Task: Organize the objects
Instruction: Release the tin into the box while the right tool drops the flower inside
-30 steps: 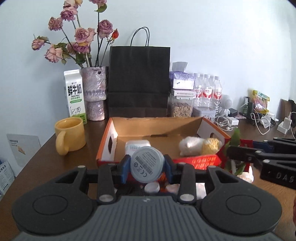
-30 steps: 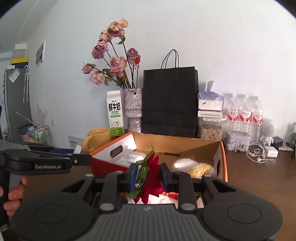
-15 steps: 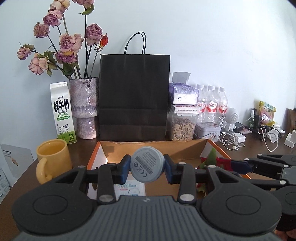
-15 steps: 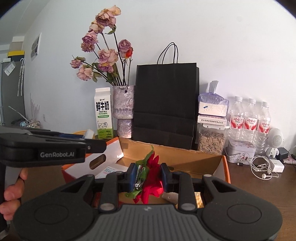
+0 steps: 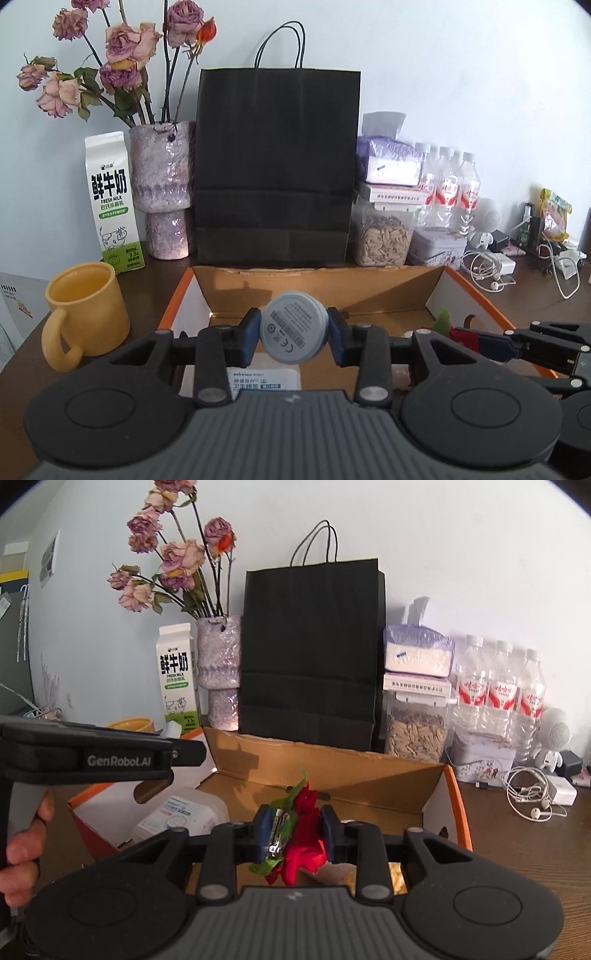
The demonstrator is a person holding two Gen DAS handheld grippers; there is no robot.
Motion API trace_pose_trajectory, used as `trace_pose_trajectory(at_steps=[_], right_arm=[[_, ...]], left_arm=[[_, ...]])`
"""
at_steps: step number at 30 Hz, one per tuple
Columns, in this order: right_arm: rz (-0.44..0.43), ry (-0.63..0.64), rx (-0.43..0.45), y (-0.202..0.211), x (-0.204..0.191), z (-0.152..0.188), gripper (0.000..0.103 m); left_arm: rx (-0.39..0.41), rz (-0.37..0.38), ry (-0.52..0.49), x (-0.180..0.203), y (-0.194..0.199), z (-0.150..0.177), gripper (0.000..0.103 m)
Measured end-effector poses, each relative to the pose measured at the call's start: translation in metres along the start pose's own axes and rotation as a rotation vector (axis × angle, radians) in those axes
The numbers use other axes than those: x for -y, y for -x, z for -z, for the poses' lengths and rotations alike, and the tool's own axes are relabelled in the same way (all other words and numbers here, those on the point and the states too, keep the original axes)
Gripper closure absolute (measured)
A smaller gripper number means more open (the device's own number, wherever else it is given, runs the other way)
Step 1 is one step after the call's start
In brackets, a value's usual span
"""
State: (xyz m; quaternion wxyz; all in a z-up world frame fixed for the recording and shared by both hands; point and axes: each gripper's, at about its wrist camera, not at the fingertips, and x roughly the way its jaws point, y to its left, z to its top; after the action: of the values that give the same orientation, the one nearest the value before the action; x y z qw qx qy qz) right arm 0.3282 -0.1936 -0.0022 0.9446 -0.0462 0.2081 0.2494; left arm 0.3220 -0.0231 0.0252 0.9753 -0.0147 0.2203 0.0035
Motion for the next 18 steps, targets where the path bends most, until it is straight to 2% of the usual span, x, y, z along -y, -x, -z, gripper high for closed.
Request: trace_pose_trajectory(at_steps=[3, 5, 6, 7, 8, 10, 18], right_arm=[[0.001, -0.006, -0.006, -0.0009, 0.002, 0.0016, 0.075], [0.009, -0.005, -0.007, -0.0008, 0.0022, 0.002, 0.07], [0.013, -0.004, -0.012, -0.0011, 0.0021, 0.0023, 0.066], [0.021, -0.005, -0.019, -0.0015, 0.0022, 0.0021, 0.047], [0.034, -0.006, -0.019, -0.0011, 0.0017, 0.0024, 0.02], [0.066, 0.002, -0.017, -0.0009, 0.0009, 0.0025, 0.0], [0.061, 0.001, -0.03, -0.0025, 0.0009, 0.0029, 0.0]], left_arm=[[-0.006, 0.005, -0.005, 0.0008, -0.001, 0.0027, 0.064], [-0.007, 0.004, -0.007, 0.0013, -0.0007, 0.0037, 0.057], [-0.007, -0.001, -0.005, 0.0013, -0.0002, 0.0037, 0.032], [-0.005, -0.01, 0.0, 0.0009, 0.0005, 0.0038, 0.001], [0.015, -0.024, 0.005, 0.0004, 0.003, 0.0041, 0.0], [0.031, -0.037, 0.002, -0.0002, 0.0068, 0.0036, 0.0], [-0.007, -0.037, 0.013, -0.0011, 0.0026, 0.0047, 0.0]])
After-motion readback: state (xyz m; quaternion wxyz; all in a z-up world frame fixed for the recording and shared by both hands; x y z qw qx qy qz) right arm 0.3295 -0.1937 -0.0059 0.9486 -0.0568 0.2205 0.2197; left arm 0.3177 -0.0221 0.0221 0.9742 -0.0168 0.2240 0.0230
